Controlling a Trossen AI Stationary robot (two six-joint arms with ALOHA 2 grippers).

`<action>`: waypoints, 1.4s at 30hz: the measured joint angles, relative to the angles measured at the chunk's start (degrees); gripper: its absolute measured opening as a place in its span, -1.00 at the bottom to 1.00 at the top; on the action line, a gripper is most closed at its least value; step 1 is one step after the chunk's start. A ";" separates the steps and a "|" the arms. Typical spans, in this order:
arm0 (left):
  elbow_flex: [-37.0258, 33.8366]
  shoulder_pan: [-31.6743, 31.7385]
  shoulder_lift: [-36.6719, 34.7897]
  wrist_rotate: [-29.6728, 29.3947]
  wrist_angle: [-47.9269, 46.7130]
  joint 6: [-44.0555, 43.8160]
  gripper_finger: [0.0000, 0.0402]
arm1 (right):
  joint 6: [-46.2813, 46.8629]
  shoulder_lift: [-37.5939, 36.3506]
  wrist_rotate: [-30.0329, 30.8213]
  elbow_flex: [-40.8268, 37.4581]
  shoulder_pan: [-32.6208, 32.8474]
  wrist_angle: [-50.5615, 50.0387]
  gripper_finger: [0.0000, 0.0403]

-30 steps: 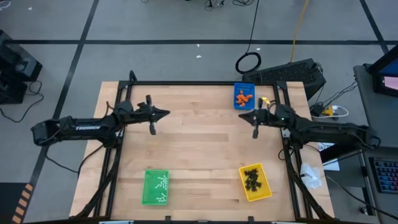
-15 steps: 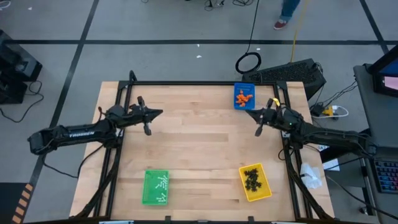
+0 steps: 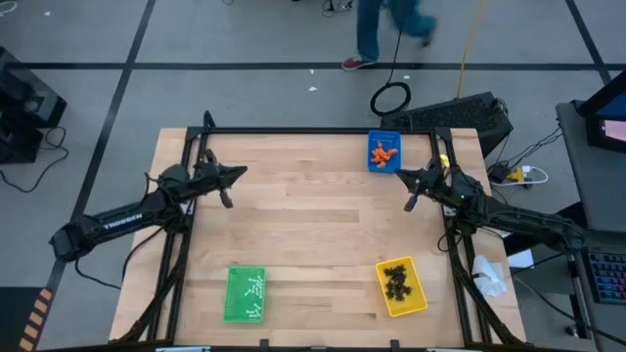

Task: Sort Halloween decoration
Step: Return to Home Position

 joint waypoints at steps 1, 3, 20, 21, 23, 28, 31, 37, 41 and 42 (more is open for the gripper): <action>0.00 0.18 -1.08 -0.51 -1.34 -0.33 -0.99 | 0.58 -0.68 0.43 -0.04 0.00 -1.16 -1.00; 0.00 0.14 -3.05 -1.55 -4.00 -1.21 -0.99 | 1.67 -2.06 0.48 -0.04 0.00 -2.63 -1.00; -0.04 -0.20 -21.32 -7.22 -18.58 -1.61 -0.99 | 1.73 -11.20 -2.92 -0.10 -0.15 -9.51 -1.00; -0.04 -0.38 -21.33 -7.38 -19.01 -1.55 -0.99 | 1.80 -11.19 -2.99 -0.10 -0.16 -9.61 -1.00; -0.04 -0.68 -21.34 -8.36 -18.85 -1.19 -0.99 | 2.18 -11.22 -2.98 -0.12 -0.15 -9.58 -1.00; -0.04 -1.19 -21.32 -9.59 -19.61 -1.62 -0.99 | 1.65 -11.19 -2.52 -0.13 -0.15 -8.13 -1.00; -0.04 -1.19 -21.32 -10.00 -18.54 -2.11 -0.99 | 0.89 -11.15 -0.59 -0.15 -0.15 -6.84 -1.00; -0.07 -1.19 -21.33 -10.03 -19.00 -7.83 -0.99 | 3.90 -11.08 0.04 -0.15 -0.15 -7.73 -1.00; -0.07 -1.19 -21.34 -9.82 -19.73 -8.98 -0.99 | 4.79 -11.08 -0.04 -0.15 -0.15 -8.51 -1.00; -0.07 -1.19 -21.33 -9.80 -19.71 -8.92 -0.99 | 4.77 -11.10 -0.03 -0.15 -0.15 -8.51 -1.00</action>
